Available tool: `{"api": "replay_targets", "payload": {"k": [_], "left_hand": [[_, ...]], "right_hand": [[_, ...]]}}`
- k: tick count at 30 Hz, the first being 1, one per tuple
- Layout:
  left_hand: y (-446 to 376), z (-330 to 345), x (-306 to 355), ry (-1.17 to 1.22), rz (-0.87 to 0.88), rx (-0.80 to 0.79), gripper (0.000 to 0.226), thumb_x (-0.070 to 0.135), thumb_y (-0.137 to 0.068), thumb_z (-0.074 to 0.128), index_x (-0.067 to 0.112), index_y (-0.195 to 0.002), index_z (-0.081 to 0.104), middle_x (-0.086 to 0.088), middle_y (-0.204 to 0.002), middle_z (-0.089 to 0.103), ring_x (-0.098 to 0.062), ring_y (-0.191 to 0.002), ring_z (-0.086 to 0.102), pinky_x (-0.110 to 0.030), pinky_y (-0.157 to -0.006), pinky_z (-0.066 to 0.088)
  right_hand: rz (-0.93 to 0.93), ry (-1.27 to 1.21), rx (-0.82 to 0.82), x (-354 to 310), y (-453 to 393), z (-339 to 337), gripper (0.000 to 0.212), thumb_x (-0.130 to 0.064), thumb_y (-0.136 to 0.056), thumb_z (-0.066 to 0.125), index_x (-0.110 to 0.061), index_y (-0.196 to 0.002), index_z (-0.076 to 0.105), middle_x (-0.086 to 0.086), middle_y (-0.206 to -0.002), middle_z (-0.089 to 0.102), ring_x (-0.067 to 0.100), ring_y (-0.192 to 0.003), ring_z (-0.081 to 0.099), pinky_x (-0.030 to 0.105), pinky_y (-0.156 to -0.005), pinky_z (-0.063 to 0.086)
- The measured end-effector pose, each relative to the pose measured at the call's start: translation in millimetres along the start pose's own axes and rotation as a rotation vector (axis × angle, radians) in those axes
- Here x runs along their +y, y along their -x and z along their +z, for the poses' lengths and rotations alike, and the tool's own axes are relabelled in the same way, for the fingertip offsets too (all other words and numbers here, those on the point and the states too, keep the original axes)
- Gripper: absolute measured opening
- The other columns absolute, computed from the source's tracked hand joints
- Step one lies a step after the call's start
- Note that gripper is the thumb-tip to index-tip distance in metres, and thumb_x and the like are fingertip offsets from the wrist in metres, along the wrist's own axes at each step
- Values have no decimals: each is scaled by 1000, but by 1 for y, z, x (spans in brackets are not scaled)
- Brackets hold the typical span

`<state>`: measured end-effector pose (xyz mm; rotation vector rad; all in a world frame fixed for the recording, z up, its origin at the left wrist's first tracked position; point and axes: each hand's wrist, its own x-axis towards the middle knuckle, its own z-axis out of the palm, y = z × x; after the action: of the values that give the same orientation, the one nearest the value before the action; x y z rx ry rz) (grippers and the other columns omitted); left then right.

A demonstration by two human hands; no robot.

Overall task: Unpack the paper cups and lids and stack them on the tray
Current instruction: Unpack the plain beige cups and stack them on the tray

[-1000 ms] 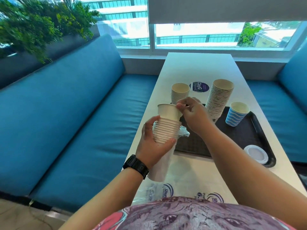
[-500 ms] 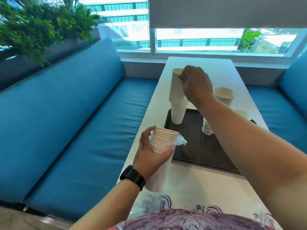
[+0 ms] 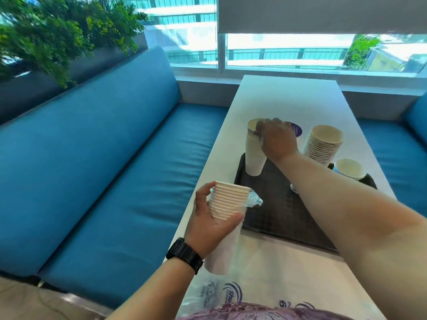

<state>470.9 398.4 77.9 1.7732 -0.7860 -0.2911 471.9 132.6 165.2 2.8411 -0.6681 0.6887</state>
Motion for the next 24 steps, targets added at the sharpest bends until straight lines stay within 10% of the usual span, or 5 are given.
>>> {"api": "replay_targets", "payload": {"k": [3,8,15,24], "left_hand": [[-1,1,1,13,-8,-3,84,57,-58,78,52,-126,29,-1,-121,58,-2,-91,65,-29,-77,58],[0,0,5,33,-19,-30,84,57,-57,78,51,-125,29,0,-122,56,3,-94,62,-23,-77,57],[-1,0,10,24,-18,-13,82,57,-56,79,57,-121,29,2,-119,58,-7,-93,66,-40,-81,58],[3,-2,18,69,20,29,86,57,-52,83,65,-119,29,8,-123,56,-10,-97,67,-43,-83,58]], "right_hand": [[18,-51,-150,5,12,13,27,-1,-91,45,-10,-109,63,15,-113,66,34,-112,57,45,-112,25],[89,-212,-134,7,22,12,37,-14,-99,47,-16,-136,52,11,-142,52,23,-144,31,49,-121,9],[211,-745,-227,-39,70,-40,25,-32,-97,55,-19,-113,71,-1,-112,70,15,-99,61,30,-86,46],[219,-987,-479,-59,123,-66,28,-41,-85,68,-21,-105,71,-4,-108,68,11,-102,60,33,-92,46]]}}
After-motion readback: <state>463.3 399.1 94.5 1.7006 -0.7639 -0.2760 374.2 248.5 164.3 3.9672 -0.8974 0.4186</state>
